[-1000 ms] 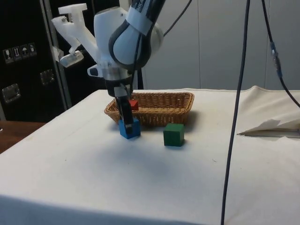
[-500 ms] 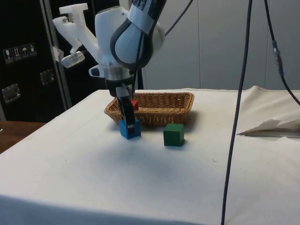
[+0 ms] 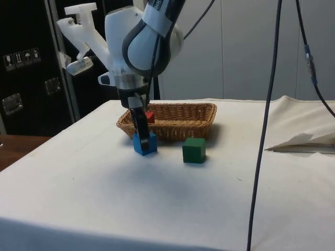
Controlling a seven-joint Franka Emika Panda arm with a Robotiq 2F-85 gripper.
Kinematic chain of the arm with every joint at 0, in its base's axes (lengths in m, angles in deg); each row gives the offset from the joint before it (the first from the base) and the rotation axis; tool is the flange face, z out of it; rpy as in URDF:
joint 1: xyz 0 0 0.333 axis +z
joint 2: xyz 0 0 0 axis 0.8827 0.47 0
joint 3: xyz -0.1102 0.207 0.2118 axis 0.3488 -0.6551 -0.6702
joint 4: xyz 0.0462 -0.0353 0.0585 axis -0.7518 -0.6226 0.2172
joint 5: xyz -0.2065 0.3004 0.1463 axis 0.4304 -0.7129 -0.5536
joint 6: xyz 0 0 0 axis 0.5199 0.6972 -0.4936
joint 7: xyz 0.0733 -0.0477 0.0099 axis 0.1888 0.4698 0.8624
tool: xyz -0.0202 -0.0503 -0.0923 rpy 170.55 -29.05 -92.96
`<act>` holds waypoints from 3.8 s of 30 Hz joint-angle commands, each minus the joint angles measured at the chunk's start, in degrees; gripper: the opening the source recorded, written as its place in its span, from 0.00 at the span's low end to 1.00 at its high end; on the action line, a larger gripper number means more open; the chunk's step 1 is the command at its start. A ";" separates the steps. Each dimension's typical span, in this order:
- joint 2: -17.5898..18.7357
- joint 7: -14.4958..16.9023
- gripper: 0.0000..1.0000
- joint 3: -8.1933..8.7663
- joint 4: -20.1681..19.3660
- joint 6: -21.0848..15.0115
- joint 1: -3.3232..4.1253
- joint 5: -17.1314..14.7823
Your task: Pick up exactly two blocks and place them into the basket.
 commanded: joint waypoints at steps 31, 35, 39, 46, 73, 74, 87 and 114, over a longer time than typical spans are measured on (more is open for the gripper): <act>-3.44 -1.43 0.10 0.40 0.00 2.81 0.86 0.63; -5.33 -1.66 0.10 0.52 0.11 4.64 0.86 0.86; -6.13 -0.92 0.10 0.00 0.11 4.87 0.40 0.06; -9.40 -2.52 0.10 0.80 0.80 8.88 0.57 1.38; -17.93 -0.52 0.10 5.90 0.80 17.30 0.11 1.26; -18.16 -0.40 0.10 6.13 0.69 17.42 0.11 1.20; -18.45 -0.17 0.10 8.02 -1.83 15.99 -0.17 0.52; -10.60 2.64 0.10 11.63 -6.99 4.76 -1.43 -3.44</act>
